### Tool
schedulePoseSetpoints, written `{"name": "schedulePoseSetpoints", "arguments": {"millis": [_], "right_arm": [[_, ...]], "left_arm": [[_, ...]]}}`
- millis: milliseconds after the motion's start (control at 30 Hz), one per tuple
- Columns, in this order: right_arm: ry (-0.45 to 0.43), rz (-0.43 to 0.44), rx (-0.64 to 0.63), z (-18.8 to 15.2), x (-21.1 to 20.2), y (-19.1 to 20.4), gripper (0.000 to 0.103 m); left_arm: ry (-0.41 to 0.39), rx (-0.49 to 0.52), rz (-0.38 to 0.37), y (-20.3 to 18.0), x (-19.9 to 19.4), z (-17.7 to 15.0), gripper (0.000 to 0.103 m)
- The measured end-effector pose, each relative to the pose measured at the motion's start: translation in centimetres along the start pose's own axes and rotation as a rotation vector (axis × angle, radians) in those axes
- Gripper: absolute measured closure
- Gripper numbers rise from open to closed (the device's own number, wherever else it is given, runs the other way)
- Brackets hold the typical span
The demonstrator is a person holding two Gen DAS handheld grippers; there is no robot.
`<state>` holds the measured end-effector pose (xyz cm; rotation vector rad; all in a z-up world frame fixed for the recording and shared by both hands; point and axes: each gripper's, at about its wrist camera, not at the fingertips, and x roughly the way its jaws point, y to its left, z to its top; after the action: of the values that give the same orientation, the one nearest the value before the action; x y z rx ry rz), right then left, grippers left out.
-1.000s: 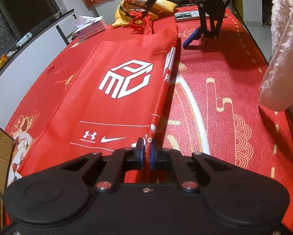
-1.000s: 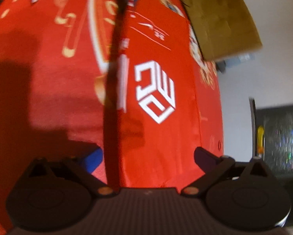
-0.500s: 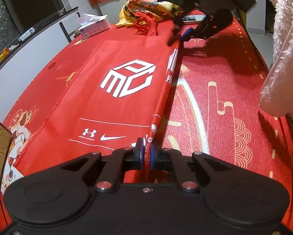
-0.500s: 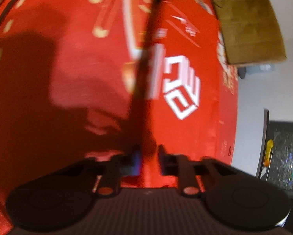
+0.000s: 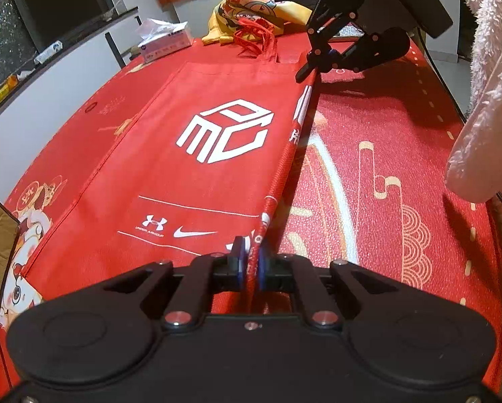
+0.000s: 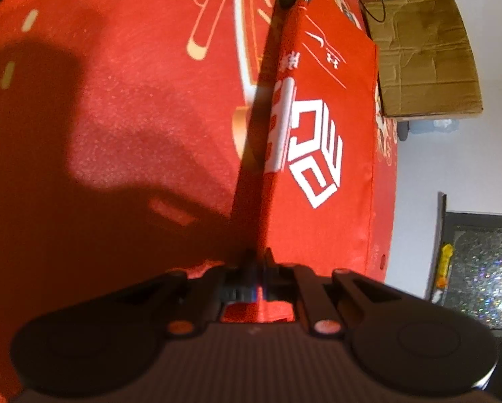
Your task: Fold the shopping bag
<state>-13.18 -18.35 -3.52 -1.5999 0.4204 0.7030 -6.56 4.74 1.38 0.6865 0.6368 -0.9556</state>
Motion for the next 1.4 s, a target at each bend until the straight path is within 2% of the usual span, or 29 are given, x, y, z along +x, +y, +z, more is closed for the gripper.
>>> {"name": "schedulePoseSetpoints", "arguments": {"millis": [200, 367, 600, 733, 933, 1400], "right_arm": [[-0.058, 0.139, 0.13, -1.0, -0.5, -2.7, 0.096], [-0.087, 0.271, 0.252, -2.1, -1.2, -4.7, 0.096], [-0.127, 0.469, 0.453, -4.3, -0.9, -7.7, 0.094], [-0.13, 0.518, 0.527, -4.8, -0.8, -8.3, 0.093], [-0.137, 0.599, 0.68, -6.2, 0.5, -9.7, 0.091], [-0.099, 0.894, 1.26, -11.4, 4.0, -11.7, 0.09]], "left_arm": [[0.057, -0.024, -0.063, 0.3, -0.7, 0.1, 0.092], [0.09, -0.091, -0.142, 0.4, -1.6, -0.5, 0.09], [0.122, -0.173, -0.204, 0.8, -2.4, -1.2, 0.087], [0.125, -0.175, -0.207, 0.7, -2.5, -1.3, 0.086], [0.11, -0.257, -0.233, 1.7, -2.4, -1.8, 0.085], [0.1, -0.283, -0.244, 2.3, -2.2, -1.7, 0.084]]}}
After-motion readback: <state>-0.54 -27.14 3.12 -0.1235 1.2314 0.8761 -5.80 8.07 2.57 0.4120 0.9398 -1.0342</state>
